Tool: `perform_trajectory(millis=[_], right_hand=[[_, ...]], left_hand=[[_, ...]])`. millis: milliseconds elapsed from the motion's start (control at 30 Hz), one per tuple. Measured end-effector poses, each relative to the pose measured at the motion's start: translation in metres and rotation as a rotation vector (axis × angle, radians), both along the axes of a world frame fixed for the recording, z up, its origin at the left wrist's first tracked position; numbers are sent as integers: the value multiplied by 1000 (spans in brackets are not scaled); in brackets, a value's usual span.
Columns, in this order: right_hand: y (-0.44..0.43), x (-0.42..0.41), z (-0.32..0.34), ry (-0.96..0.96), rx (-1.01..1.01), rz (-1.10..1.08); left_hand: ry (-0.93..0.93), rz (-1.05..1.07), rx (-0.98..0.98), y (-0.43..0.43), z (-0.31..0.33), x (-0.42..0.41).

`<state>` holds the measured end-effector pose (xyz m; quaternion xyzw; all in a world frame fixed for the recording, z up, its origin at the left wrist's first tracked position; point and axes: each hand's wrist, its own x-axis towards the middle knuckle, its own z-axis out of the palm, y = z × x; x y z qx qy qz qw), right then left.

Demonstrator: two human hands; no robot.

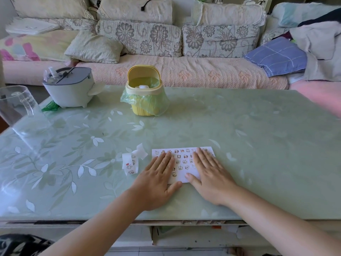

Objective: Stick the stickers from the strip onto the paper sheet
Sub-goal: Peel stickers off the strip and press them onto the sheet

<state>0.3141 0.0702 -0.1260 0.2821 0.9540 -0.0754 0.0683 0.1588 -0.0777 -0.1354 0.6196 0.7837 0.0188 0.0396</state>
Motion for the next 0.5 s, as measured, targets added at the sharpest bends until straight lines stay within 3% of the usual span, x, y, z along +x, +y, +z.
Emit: perform_trajectory(millis=[200,300,500], right_hand=[[11,6,4,-26,6,-142],[3,-4,7,54,65,-26],[-3,-20,10,97,-52,118]], left_hand=[[-12,41,104,8,9,3],[-35,93,247,26,14,6],[-70,37,83,48,-2,8]])
